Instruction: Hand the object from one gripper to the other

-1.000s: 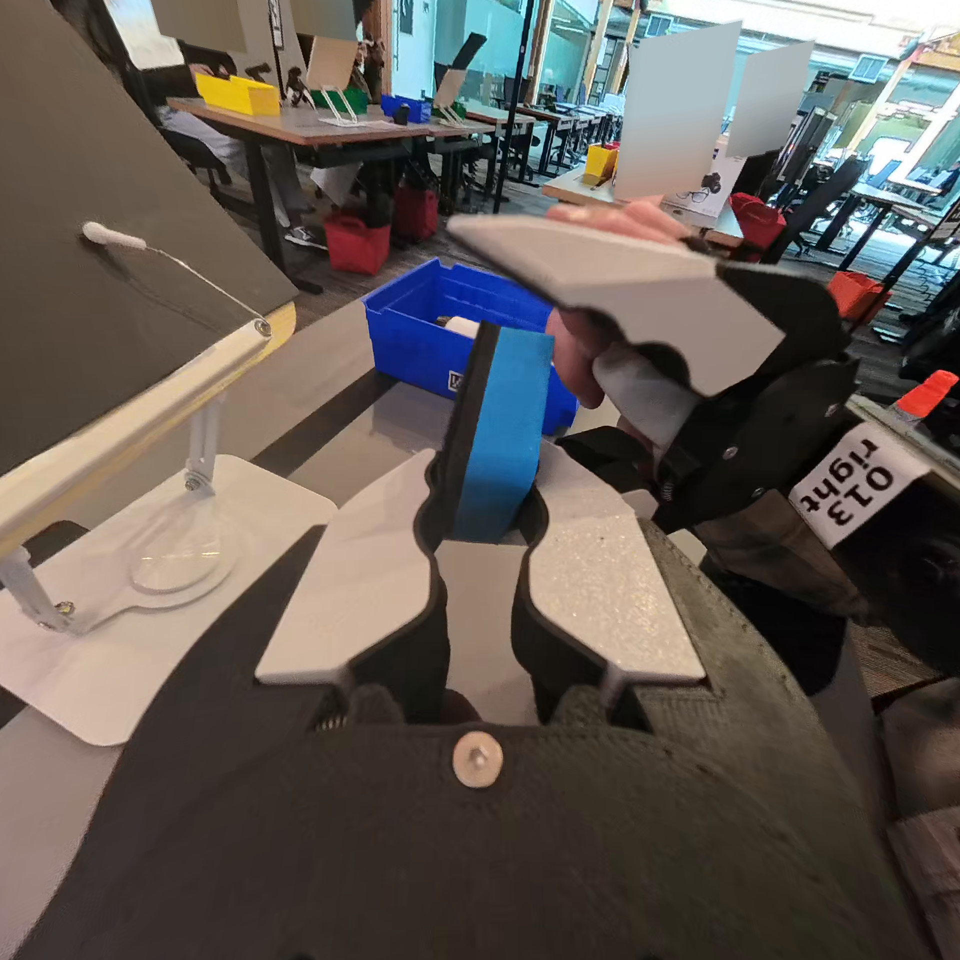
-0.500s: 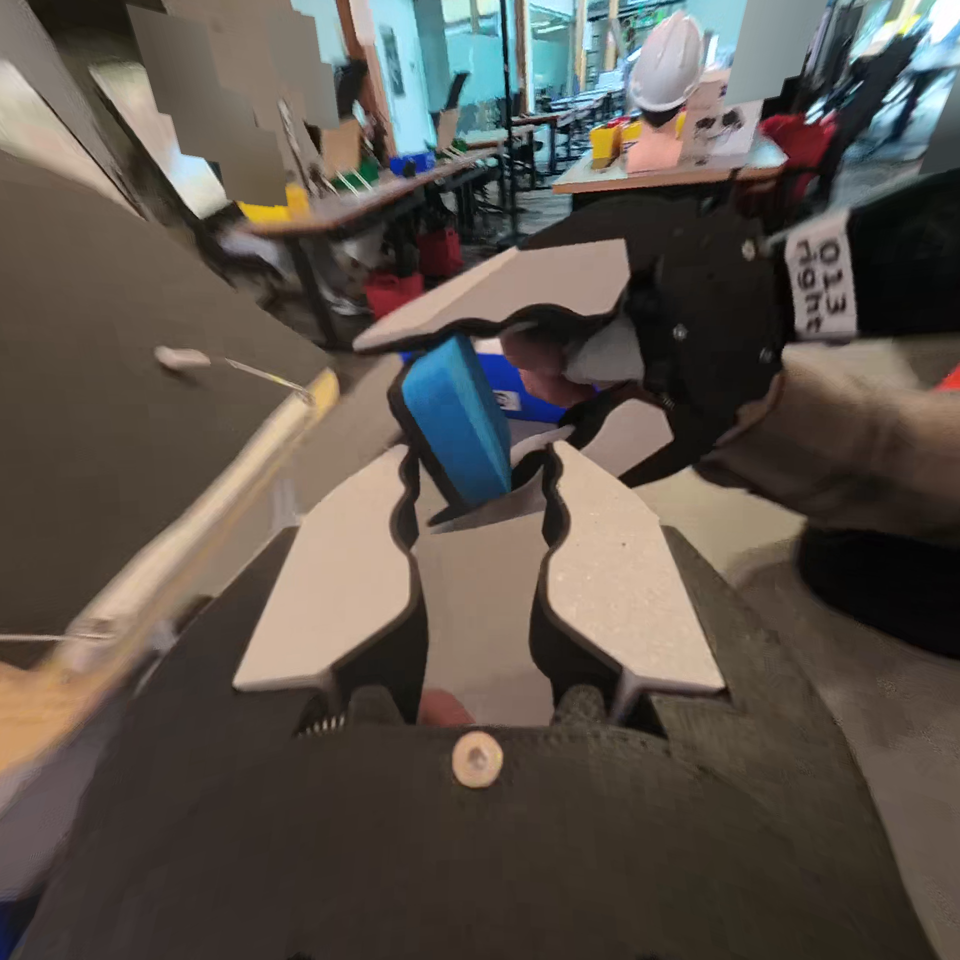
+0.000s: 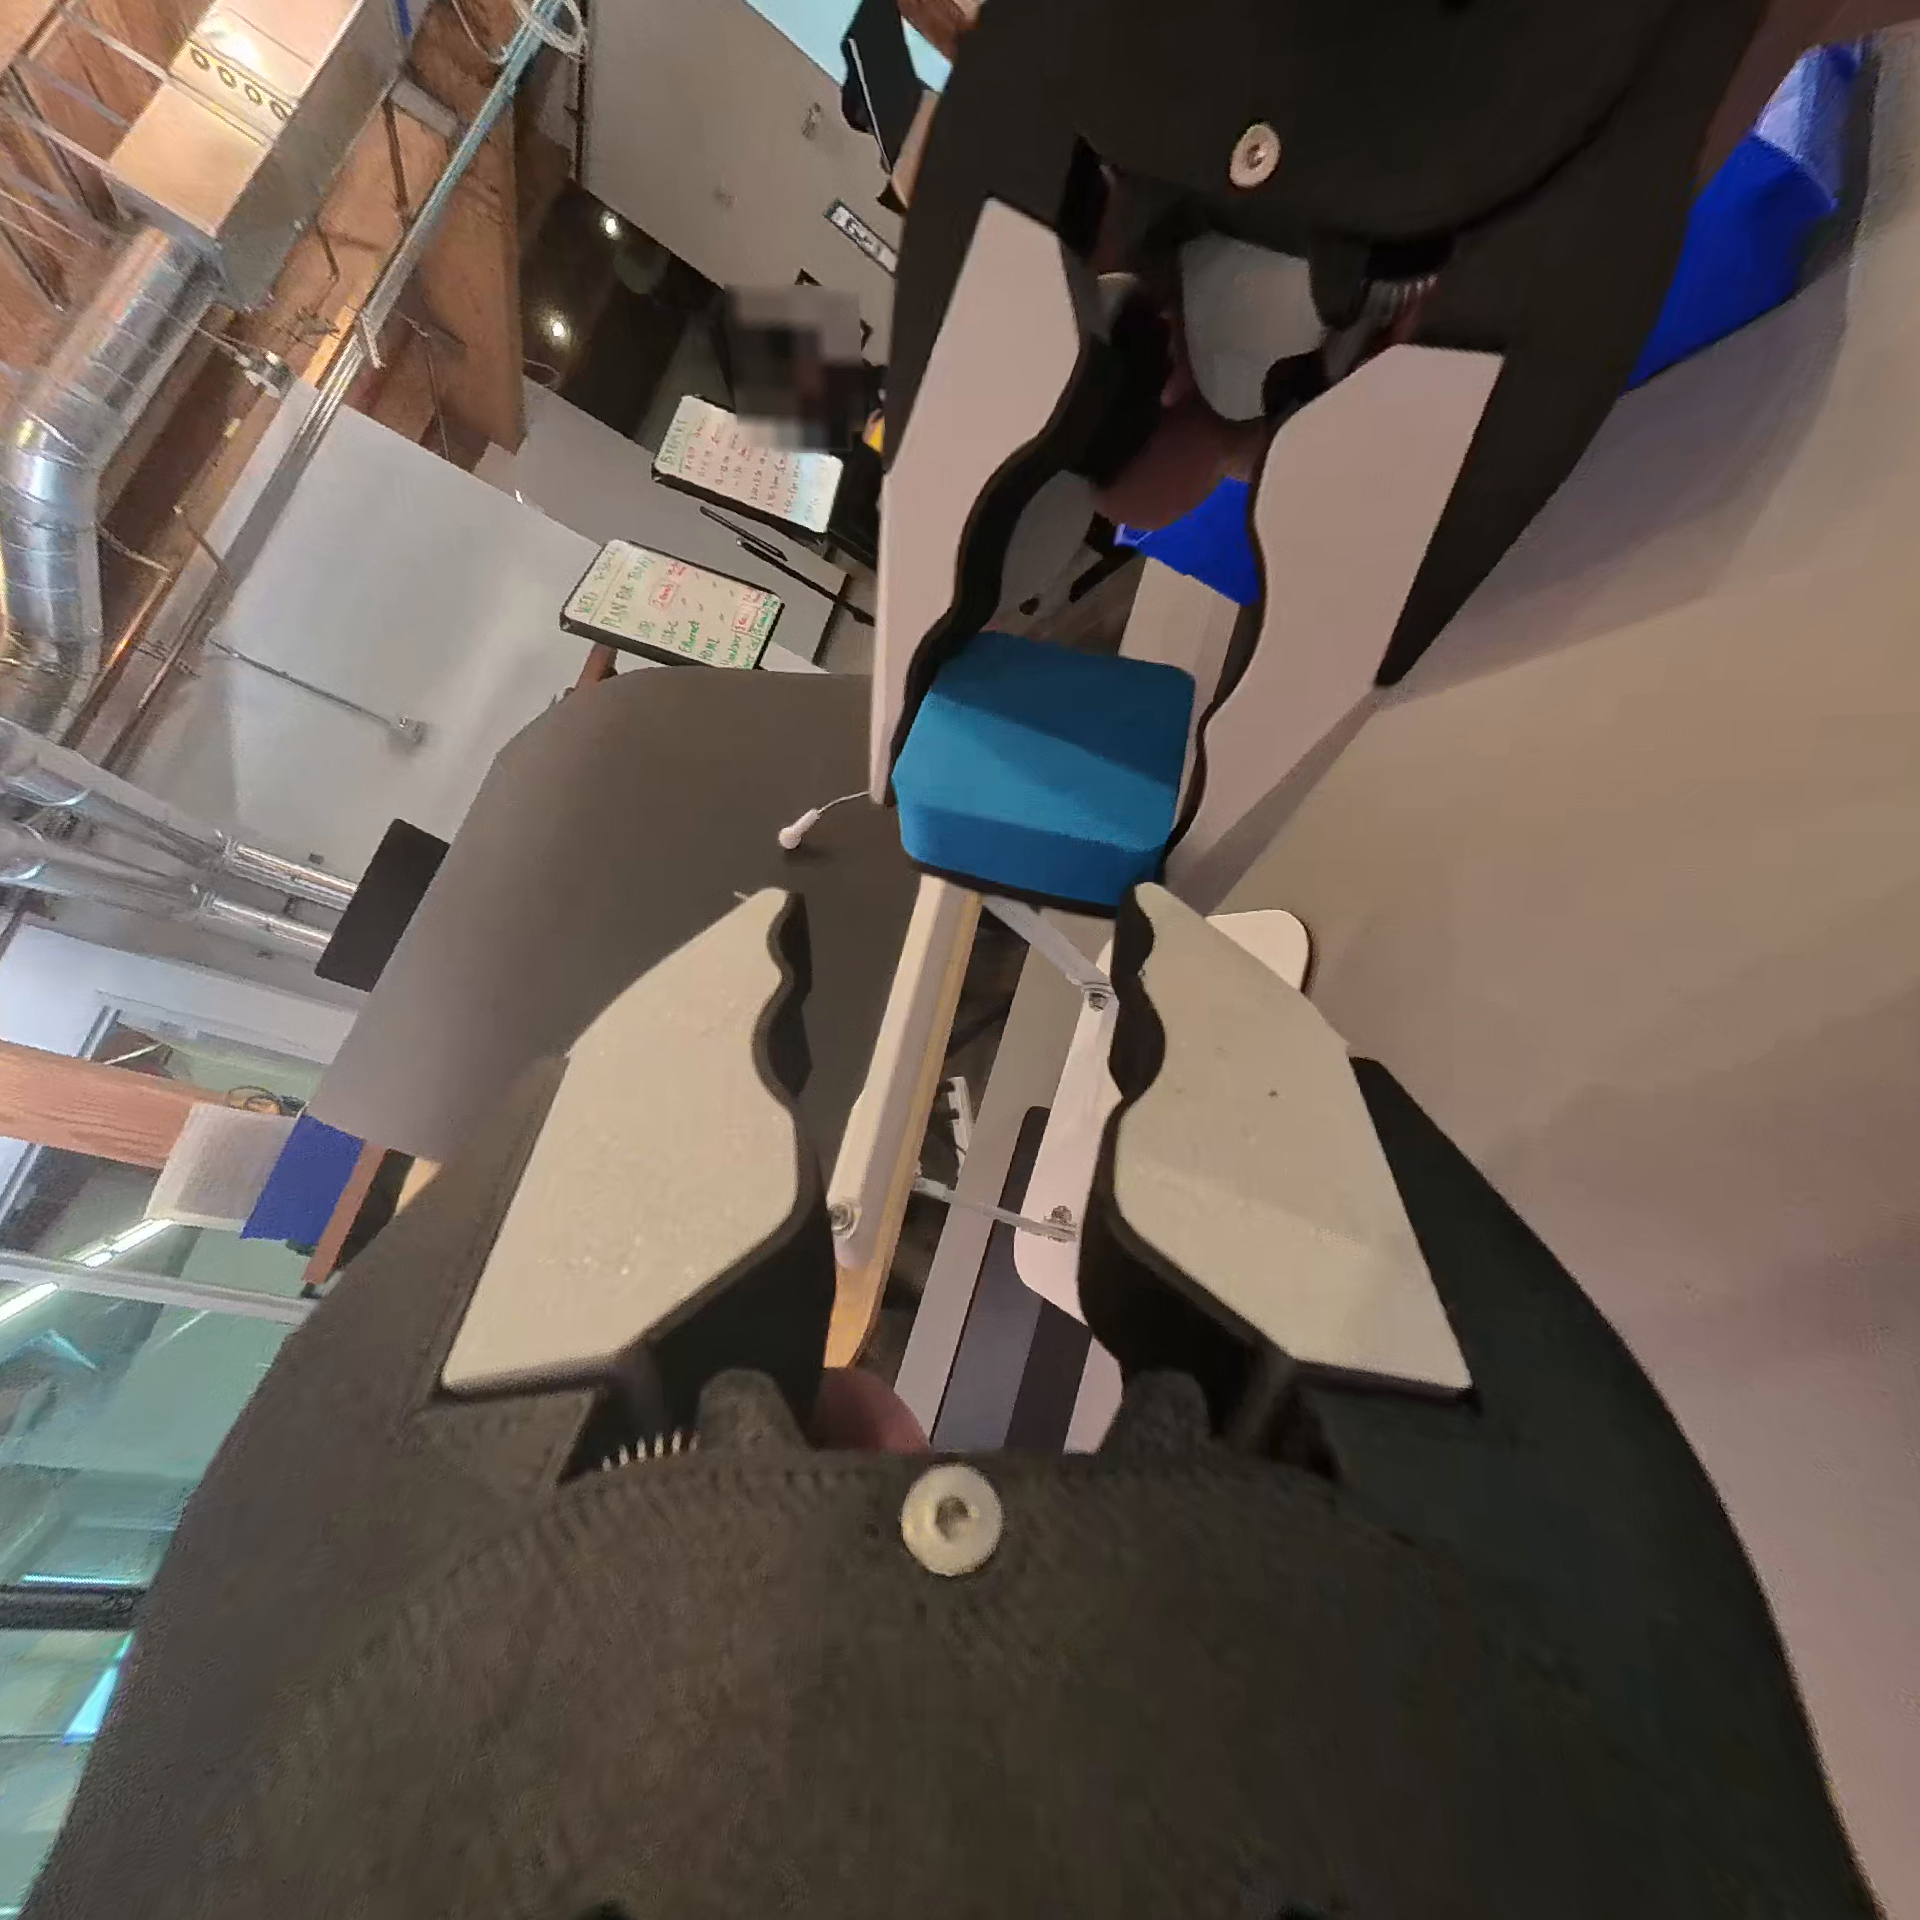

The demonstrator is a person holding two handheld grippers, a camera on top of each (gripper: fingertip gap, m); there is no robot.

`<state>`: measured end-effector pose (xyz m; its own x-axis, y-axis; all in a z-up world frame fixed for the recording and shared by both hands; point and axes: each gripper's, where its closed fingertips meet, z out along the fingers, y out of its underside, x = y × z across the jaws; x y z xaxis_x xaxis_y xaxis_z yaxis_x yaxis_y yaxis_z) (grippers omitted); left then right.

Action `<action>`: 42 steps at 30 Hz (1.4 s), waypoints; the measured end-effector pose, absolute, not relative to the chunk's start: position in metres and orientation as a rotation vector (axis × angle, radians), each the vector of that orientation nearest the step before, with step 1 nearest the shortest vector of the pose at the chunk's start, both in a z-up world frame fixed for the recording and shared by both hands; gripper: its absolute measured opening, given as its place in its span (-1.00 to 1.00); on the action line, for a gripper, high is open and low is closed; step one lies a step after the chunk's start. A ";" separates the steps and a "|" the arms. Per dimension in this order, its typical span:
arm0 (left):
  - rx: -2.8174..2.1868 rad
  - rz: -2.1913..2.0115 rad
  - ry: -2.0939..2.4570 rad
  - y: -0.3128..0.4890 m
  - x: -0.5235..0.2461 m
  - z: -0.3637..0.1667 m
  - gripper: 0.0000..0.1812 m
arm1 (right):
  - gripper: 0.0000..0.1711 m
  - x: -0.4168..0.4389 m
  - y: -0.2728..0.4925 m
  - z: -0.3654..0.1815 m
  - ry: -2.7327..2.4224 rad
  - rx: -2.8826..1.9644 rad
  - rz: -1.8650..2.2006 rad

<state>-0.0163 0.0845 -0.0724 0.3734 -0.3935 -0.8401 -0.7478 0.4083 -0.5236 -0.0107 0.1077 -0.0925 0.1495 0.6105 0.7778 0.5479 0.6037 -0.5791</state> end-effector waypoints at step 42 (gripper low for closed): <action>-1.682 -0.651 0.858 0.097 -0.015 -0.101 -0.75 | -0.26 -0.013 0.101 -0.069 -1.470 -0.644 -0.317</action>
<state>-0.0149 0.0974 -0.1014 0.5886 -0.8084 -0.0028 -0.2148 -0.1531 -0.9646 -0.0126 0.1008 -0.0690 0.1000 0.1838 0.9779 0.5703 0.7947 -0.2076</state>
